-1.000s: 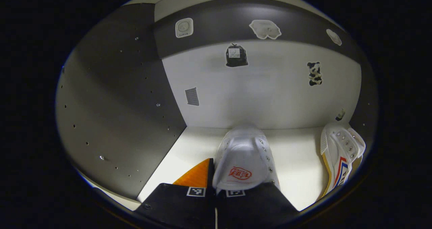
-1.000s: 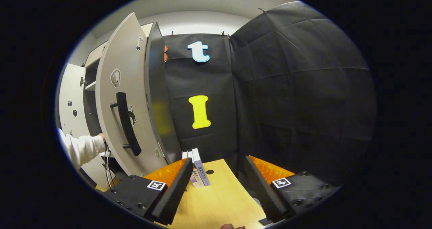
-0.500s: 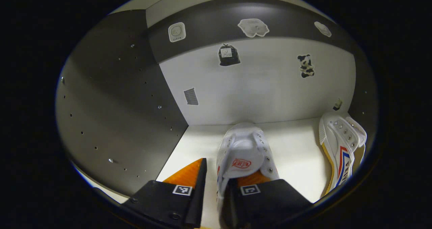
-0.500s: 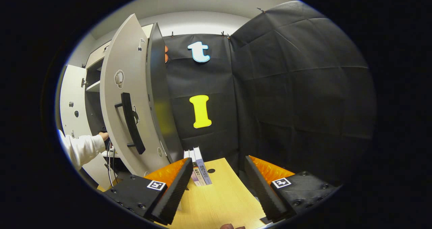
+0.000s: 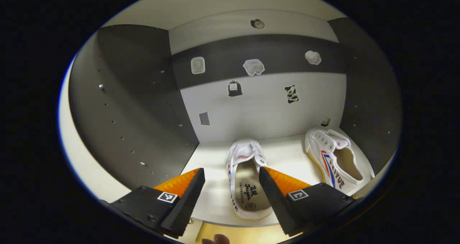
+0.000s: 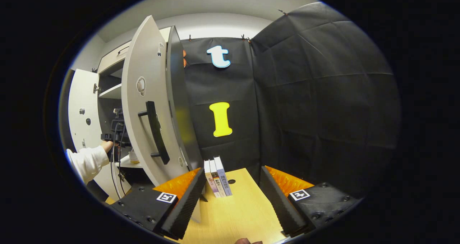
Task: Grab one shoe with the right hand and put it into the shoe cabinet, grab the other shoe with the left hand and put it into the shoe cabinet; then close the right door with the right hand and the left door with the left hand.
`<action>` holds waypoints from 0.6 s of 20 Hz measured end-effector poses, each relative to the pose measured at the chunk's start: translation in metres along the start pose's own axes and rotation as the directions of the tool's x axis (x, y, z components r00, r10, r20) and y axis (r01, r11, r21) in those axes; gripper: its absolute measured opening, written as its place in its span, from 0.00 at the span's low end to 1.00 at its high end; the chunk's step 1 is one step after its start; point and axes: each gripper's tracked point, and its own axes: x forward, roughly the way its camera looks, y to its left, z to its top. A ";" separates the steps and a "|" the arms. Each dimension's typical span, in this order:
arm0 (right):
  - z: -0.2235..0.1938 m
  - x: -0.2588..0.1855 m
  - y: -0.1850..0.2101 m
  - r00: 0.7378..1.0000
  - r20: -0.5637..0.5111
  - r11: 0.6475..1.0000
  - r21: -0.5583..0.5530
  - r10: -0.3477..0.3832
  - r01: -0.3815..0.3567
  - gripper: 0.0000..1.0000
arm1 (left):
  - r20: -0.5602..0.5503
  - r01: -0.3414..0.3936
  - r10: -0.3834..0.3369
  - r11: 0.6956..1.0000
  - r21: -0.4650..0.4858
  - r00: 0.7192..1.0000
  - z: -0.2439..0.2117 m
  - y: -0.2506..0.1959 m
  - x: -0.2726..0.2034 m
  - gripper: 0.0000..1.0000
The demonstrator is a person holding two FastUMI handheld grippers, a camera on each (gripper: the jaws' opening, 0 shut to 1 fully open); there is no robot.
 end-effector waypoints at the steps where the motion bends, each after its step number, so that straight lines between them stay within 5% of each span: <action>1: 0.001 0.000 0.004 1.000 0.001 1.000 -0.002 0.007 -0.007 0.98 | 0.035 -0.004 0.004 1.000 0.014 0.999 0.005 0.002 -0.014 0.96; 12: 0.034 0.019 0.049 0.996 0.040 0.996 -0.044 0.076 -0.075 1.00 | 0.269 0.097 -0.075 0.993 -0.070 0.960 0.012 0.007 -0.192 0.96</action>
